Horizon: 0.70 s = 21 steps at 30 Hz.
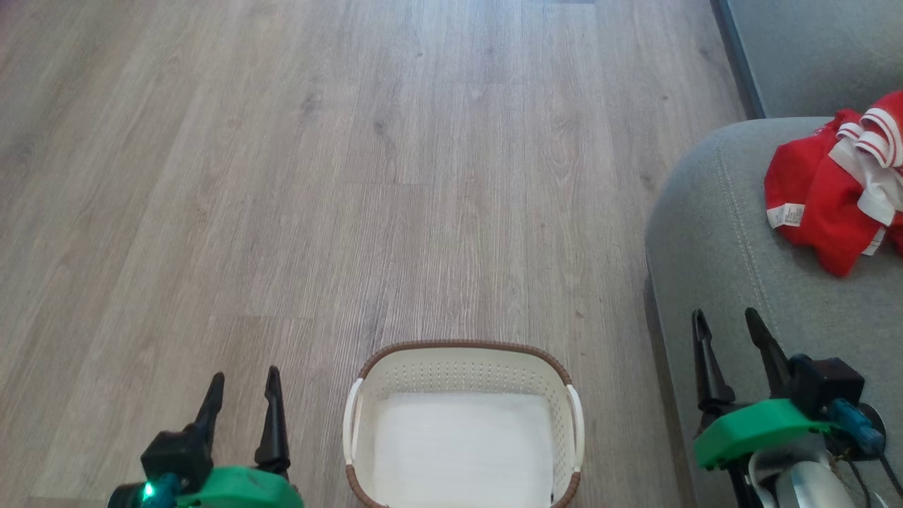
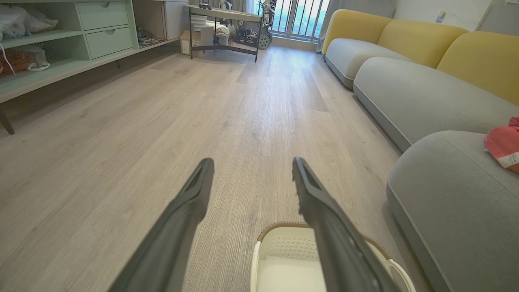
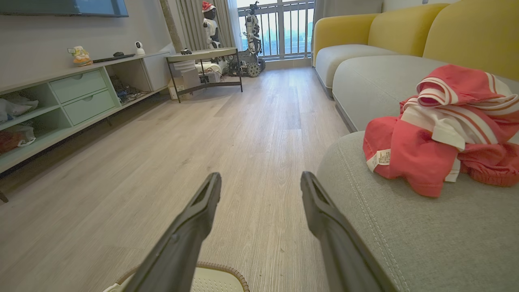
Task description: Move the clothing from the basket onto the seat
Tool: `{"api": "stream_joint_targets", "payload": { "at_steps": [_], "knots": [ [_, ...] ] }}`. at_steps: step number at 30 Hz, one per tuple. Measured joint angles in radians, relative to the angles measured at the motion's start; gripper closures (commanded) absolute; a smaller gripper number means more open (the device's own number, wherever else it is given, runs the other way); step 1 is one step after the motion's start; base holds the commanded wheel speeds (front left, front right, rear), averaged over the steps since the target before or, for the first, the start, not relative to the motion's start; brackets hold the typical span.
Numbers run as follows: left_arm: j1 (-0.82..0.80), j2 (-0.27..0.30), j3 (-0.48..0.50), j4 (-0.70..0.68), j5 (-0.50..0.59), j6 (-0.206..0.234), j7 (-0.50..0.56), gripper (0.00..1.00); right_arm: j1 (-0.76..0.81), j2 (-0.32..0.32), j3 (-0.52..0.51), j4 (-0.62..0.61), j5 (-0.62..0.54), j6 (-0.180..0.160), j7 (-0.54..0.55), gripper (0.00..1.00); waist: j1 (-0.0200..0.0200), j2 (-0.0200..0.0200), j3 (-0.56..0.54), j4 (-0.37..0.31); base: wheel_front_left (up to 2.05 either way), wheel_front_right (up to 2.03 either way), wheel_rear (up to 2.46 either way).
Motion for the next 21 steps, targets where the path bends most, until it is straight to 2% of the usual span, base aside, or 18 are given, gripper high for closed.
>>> {"api": "stream_joint_targets", "payload": {
  "at_steps": [3, 4, 9, 21],
  "knots": [
    [0.000, -0.004, 0.001, 0.005, 0.005, -0.004, 0.000, 0.00, 0.000, 0.000, 0.000, 0.002, 0.000, 0.000, 0.000, 0.00, 0.0000, 0.0000, -0.001, -0.002, 0.00, 0.00, 0.00],
    [0.001, -0.004, 0.000, 0.012, 0.004, -0.005, 0.002, 1.00, 0.000, 0.000, 0.000, 0.010, 0.000, 0.000, 0.000, 1.00, 0.0000, 0.0000, -0.002, -0.003, 0.00, 0.00, 0.00],
    [0.035, -0.007, -0.005, 0.091, 0.003, -0.005, 0.003, 1.00, 0.035, 0.006, 0.000, 0.095, 0.000, 0.000, 0.004, 1.00, 0.0000, 0.0000, -0.002, -0.003, 0.00, 0.00, 0.00],
    [0.040, -0.010, 0.012, 0.101, -0.122, -0.019, 0.038, 1.00, 0.055, 0.009, -0.003, 0.097, 0.131, 0.000, 0.034, 1.00, 0.0001, 0.0000, 0.001, -0.012, 0.00, 0.00, 0.00]
  ]
}}
